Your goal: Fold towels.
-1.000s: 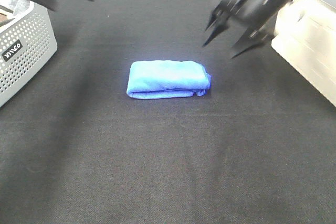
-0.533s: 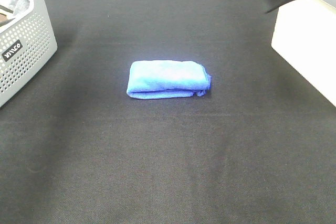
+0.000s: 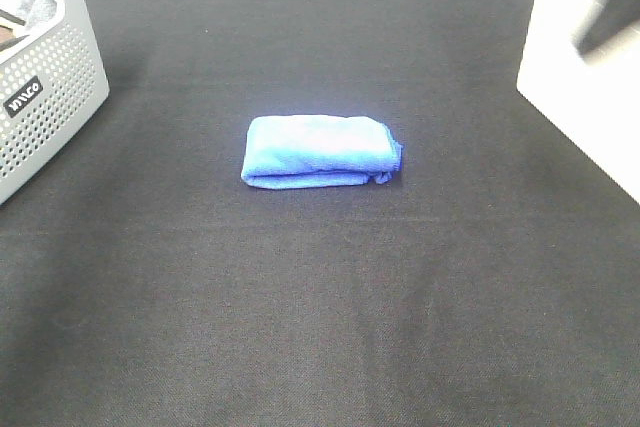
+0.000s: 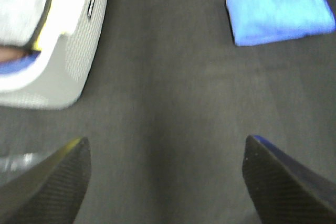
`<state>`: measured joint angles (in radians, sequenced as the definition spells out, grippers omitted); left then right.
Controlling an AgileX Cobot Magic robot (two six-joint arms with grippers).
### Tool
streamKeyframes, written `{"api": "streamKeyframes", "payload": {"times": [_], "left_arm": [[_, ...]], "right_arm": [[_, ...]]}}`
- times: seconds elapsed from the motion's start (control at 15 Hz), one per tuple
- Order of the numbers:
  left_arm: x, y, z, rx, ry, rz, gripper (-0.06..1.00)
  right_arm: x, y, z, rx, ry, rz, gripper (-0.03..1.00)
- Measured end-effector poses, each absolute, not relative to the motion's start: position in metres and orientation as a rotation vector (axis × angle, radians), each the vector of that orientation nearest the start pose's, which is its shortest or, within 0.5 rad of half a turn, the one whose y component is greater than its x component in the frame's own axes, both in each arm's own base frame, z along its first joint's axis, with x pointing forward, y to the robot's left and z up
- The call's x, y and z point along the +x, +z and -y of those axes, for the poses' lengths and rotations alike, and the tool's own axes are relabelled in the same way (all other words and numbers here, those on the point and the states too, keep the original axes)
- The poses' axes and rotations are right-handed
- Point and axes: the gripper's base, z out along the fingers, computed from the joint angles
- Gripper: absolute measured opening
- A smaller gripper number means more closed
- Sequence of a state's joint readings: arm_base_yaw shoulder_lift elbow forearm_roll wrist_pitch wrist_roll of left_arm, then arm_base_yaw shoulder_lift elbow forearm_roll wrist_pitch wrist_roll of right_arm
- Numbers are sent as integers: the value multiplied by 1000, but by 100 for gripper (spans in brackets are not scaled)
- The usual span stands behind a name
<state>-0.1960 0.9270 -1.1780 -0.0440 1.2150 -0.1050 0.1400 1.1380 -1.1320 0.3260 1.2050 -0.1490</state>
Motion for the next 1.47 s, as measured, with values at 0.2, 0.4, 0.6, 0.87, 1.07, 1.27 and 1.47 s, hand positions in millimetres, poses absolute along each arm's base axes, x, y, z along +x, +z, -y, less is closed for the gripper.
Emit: {"api": "streamKeyframes", "payload": {"times": [0.2,0.4,0.6,0.87,1.07,1.27,1.47], "left_arm": [[74,377,18,141,-189,-2366,76],[20,341,8,168,-187,-2256,76],[-9,306,2,192,-181,-2178,76],[-10,281,6,254,-208,-2139,76],[-5,280,12,333,-244,-2070,76],[-4,280,16,393,-262,-2046,76],[-5,280,17,391,-286,-2039,76]], "right_arm": [[127,347,-43,-326,399,-2557,79],[73,326,-34,-332,371,-2459,79],[38,304,-26,-331,320,-2355,79],[21,280,-18,-316,228,-2258,79],[23,278,-14,-292,177,-2240,79],[24,277,-14,-291,169,-2236,79],[24,277,-14,-291,169,-2236,79]]}}
